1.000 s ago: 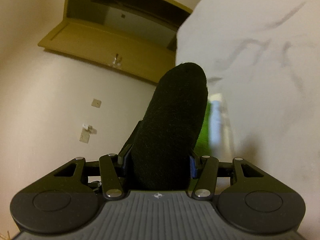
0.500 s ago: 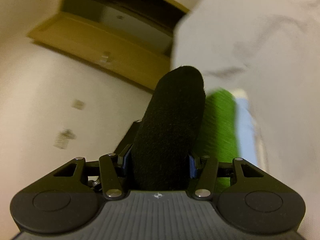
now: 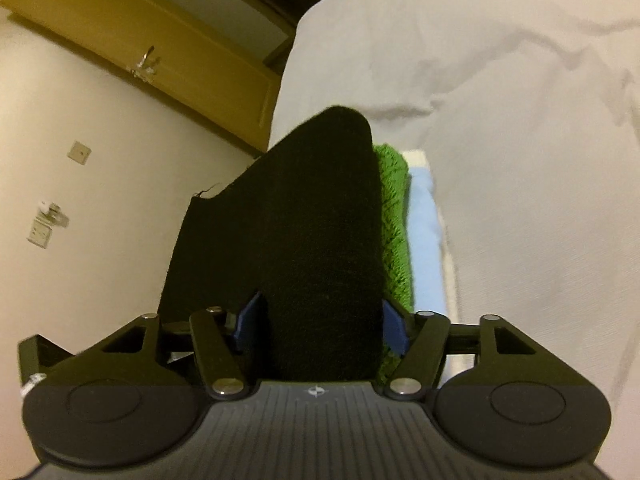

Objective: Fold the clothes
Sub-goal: 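Lift the skirt and carry it over the green and white towel stack, then lower the skirt onto the towel stack and open both grippers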

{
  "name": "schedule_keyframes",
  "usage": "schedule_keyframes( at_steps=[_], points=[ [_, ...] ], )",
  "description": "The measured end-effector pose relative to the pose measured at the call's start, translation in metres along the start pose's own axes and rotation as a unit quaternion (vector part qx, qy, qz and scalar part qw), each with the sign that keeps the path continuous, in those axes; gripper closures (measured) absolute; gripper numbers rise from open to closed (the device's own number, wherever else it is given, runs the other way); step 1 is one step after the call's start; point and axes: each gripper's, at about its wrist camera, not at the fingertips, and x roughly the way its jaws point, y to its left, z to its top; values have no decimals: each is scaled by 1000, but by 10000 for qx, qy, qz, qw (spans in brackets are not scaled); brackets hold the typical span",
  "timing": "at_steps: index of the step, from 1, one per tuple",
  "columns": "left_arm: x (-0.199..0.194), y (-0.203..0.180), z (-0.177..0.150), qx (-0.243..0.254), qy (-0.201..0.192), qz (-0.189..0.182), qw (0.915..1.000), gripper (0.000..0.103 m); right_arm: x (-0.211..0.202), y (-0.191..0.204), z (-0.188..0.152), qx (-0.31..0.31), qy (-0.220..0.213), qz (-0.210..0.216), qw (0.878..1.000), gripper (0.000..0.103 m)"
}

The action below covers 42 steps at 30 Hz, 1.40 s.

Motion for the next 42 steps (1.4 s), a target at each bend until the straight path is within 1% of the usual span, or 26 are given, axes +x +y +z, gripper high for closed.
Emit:
schedule_keyframes(
  at_steps=[3, 5, 6, 7, 8, 9, 10, 11, 12, 13, 14, 15, 17, 18, 19, 21, 22, 24, 26, 27, 30, 32, 35, 39, 42],
  points=[
    [-39, 6, -8, -31, -169, 562, 9983, 50, -13, 16, 0, -570, -32, -452, 9973, 39],
    [-60, -4, -16, 166, -259, 917, 9953, 66, -25, 30, -3, -1035, -54, -741, 9918, 39],
    [-67, -13, -19, 379, -299, 1111, 9926, 68, -31, 38, -7, -1288, -73, -834, 9881, 39],
    [-70, -25, -24, 658, -385, 1203, 9898, 68, -37, 46, -12, -1555, -84, -882, 9839, 41],
    [-73, -38, -29, 945, -477, 1278, 9861, 69, -42, 53, -17, -1811, -98, -935, 9790, 46],
    [-76, -51, -34, 1230, -569, 1351, 9815, 71, -45, 60, -23, -2045, -119, -999, 9737, 49],
    [-74, -58, -38, 1400, -584, 1362, 9790, 73, -47, 67, -30, -2271, -135, -1050, 9681, 54],
    [-71, -64, -42, 1551, -586, 1363, 9767, 73, -49, 71, -37, -2462, -141, -1065, 9632, 59],
    [-65, -66, -46, 1667, -544, 1389, 9747, 75, -49, 74, -43, -2598, -150, -1075, 9595, 61],
    [-56, -66, -50, 1744, -455, 1442, 9730, 80, -47, 75, -50, -2696, -141, -1087, 9567, 61],
    [-44, -63, -54, 1838, -324, 1504, 9709, 82, -43, 73, -54, -2732, -107, -1088, 9557, 62],
    [-34, -61, -60, 2000, -275, 1632, 9657, 82, -39, 72, -59, -2768, -73, -1090, 9547, 62],
    [-18, -50, -68, 2041, -151, 1880, 9606, 80, -30, 68, -69, -2890, 60, -1128, 9506, 62],
    [-10, -44, -72, 2050, -87, 2003, 9580, 79, -26, 67, -76, -2992, 126, -1197, 9466, 62],
    [-3, -39, -76, 2058, -23, 2125, 9552, 77, -19, 65, -83, -3083, 203, -1259, 9427, 62],
    [-1, -29, -75, 1890, -12, 2069, 9599, 72, -3, 60, -94, -3197, 426, -1363, 9367, 62],
    [-3, -27, -75, 1865, -22, 2054, 9607, 69, 2, 60, -99, -3280, 450, -1426, 9328, 61],
    [-11, -34, -72, 1975, -66, 2099, 9576, 70, 9, 60, -105, -3404, 482, -1526, 9266, 60],
    [-21, -45, -70, 2115, -127, 2130, 9538, 77, 2, 64, -102, -3302, 430, -1478, 9313, 60],
    [-27, -52, -69, 2191, -189, 2118, 9522, 79, -5, 66, -101, -3262, 399, -1433, 9335, 60],
    [-42, -72, -63, 2390, -462, 2080, 9473, 81, -23, 73, -93, -3192, 248, -1311, 9382, 60],
    [-47, -82, -54, 2499, -585, 1928, 9471, 81, -30, 76, -86, -3137, 78, -1235, 9414, 60],
    [-40, -96, -39, 2727, -615, 1841, 9423, 81, -35, 81, -72, -2980, -188, -1153, 9474, 61],
    [-9, -102, -23, 2937, -422, 1839, 9371, 83, -24, 69, -47, -2392, -317, -1361, 9609, 61],
    [21, -89, -16, 2910, -234, 2133, 9323, 87, -4, 51, -31, -2129, -164, -1435, 9663, 60]
  ],
)
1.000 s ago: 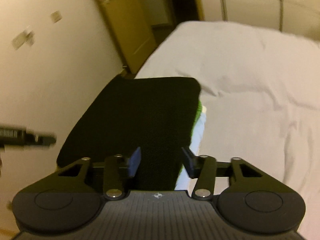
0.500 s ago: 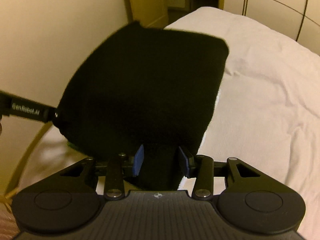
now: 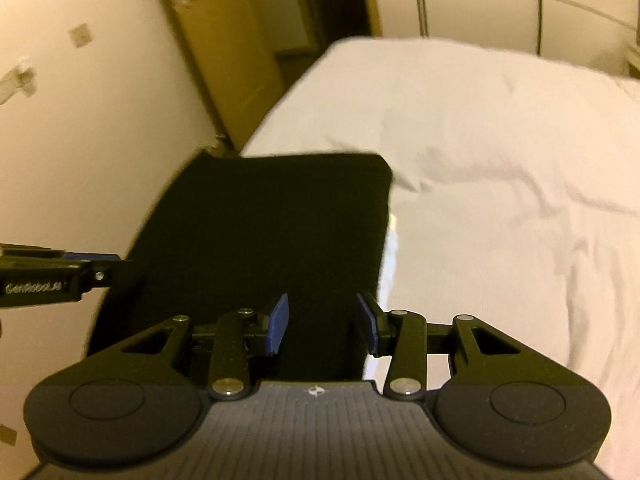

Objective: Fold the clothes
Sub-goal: 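Lower the skirt onto the towel stack and open both grippers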

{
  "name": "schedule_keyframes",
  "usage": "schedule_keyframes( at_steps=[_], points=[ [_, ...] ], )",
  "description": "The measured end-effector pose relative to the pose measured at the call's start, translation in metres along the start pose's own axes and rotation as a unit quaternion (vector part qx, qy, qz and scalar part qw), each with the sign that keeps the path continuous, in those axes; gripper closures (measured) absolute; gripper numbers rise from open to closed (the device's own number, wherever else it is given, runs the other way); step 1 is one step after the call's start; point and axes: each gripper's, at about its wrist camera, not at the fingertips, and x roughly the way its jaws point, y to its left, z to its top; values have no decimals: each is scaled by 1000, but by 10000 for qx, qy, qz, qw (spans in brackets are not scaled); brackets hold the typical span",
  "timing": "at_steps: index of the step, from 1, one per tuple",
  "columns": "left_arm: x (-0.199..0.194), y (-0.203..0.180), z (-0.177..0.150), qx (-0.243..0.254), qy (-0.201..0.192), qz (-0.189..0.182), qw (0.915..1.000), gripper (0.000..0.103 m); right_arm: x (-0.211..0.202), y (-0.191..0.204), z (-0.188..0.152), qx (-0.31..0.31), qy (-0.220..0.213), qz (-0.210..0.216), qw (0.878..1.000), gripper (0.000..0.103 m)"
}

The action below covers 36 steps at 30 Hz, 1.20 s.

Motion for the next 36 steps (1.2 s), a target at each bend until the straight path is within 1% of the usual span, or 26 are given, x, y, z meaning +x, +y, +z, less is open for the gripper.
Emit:
schedule_keyframes(
  at_steps=[2, 4, 5, 6, 7, 9, 12, 16, 18, 20, 22, 24, 27, 31, 36],
  points=[
    [11, 6, -3, -75, 26, 161, 9998, 89, 16, -4, 3, 41, 180, 121, 9998, 58],
    [17, 13, -2, -160, 44, 268, 9995, 89, 23, -3, 14, -42, 310, 294, 9991, 58],
    [16, 16, 0, -205, 104, 314, 9992, 82, 24, -2, 20, -108, 366, 373, 9986, 58],
    [15, 19, 2, -250, 168, 361, 9989, 80, 23, -1, 24, -206, 416, 417, 9980, 58],
    [14, 23, 6, -366, 223, 305, 9986, 79, 21, 0, 28, -304, 467, 462, 9974, 58],
    [6, 21, 12, -480, 186, 197, 9985, 81, 17, 0, 35, -408, 489, 532, 9966, 58],
    [-10, 11, 25, -327, -67, 101, 9994, 82, 11, -11, 40, -192, 308, 598, 9975, 58],
    [-23, 0, 35, -181, -301, -144, 9993, 81, 14, -24, 46, 154, 197, 462, 9986, 59],
    [-16, -7, 33, -100, -225, -334, 9991, 81, 19, -28, 46, 310, 200, 413, 9985, 60],
    [-2, -9, 31, 10, -80, -273, 9996, 81, 27, -31, 45, 525, 288, 455, 9972, 61],
    [14, -4, 25, -84, 19, -155, 9998, 79, 34, -28, 43, 604, 385, 532, 9960, 62],
    [20, 7, 21, -343, -9, -191, 9992, 78, 37, -19, 43, 415, 399, 507, 9971, 62],
    [21, 25, 15, -704, -52, -343, 9969, 78, 45, -4, 46, 84, 393, 477, 9981, 61],
    [27, 32, 7, -793, -139, -378, 9960, 78, 53, 18, 44, -475, 394, 228, 9978, 59],
    [28, 32, 4, -788, -162, -357, 9961, 78, 55, 22, 39, -536, 459, 202, 9973, 57]
  ],
)
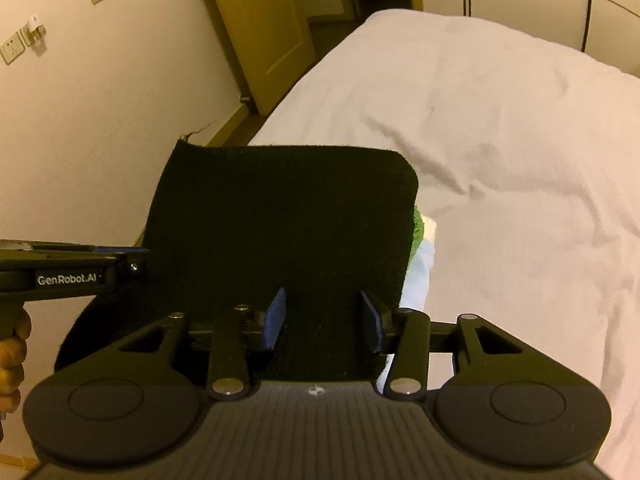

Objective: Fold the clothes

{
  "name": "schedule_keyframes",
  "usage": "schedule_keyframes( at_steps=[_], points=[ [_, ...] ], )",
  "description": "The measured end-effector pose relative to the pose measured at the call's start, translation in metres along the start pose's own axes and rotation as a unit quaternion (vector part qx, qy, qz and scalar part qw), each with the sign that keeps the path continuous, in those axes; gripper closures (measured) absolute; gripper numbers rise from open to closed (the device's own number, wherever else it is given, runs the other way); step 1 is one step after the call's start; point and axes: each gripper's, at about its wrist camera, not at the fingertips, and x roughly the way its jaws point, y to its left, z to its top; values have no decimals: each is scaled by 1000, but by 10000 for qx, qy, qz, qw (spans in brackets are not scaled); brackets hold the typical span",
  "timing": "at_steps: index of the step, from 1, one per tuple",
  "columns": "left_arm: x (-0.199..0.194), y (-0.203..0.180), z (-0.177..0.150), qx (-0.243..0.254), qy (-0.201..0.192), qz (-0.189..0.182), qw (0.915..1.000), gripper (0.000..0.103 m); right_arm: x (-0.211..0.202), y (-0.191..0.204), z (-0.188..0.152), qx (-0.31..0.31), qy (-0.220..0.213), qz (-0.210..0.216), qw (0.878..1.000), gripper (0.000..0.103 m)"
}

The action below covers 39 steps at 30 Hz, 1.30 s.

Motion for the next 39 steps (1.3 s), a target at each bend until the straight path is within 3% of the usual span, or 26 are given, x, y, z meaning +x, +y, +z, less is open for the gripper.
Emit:
schedule_keyframes(
  at_steps=[8, 16, 20, 24, 26, 29, 35, 39],
  points=[
    [-14, -13, 5, 16, 55, 116, 9999, 78, -12, -10, 4, 237, -28, 240, 9994, 43],
    [-51, -34, 3, -21, 69, 314, 9995, 77, -33, -14, 5, 359, -50, 131, 9993, 25],
    [-82, -48, -1, -8, 56, 498, 9987, 65, -62, -11, 0, 464, -105, -25, 9989, 13],
    [-118, -66, -4, 74, -47, 639, 9979, 51, -98, -11, -16, 734, -114, 19, 9972, 13],
    [-136, -76, -8, 108, -125, 690, 9975, 35, -115, -12, -25, 884, -100, 30, 9960, 13],
    [-162, -93, -16, 204, -276, 862, 9957, 24, -139, -15, -36, 1044, -138, 32, 9944, 13],
    [-206, -124, -36, 89, -514, 1095, 9926, 5, -186, -16, -52, 944, -527, 2, 9941, 13],
    [-232, -144, -50, -75, -658, 1413, 9877, 1, -210, -18, -57, 726, -688, 45, 9950, 13]
  ],
)
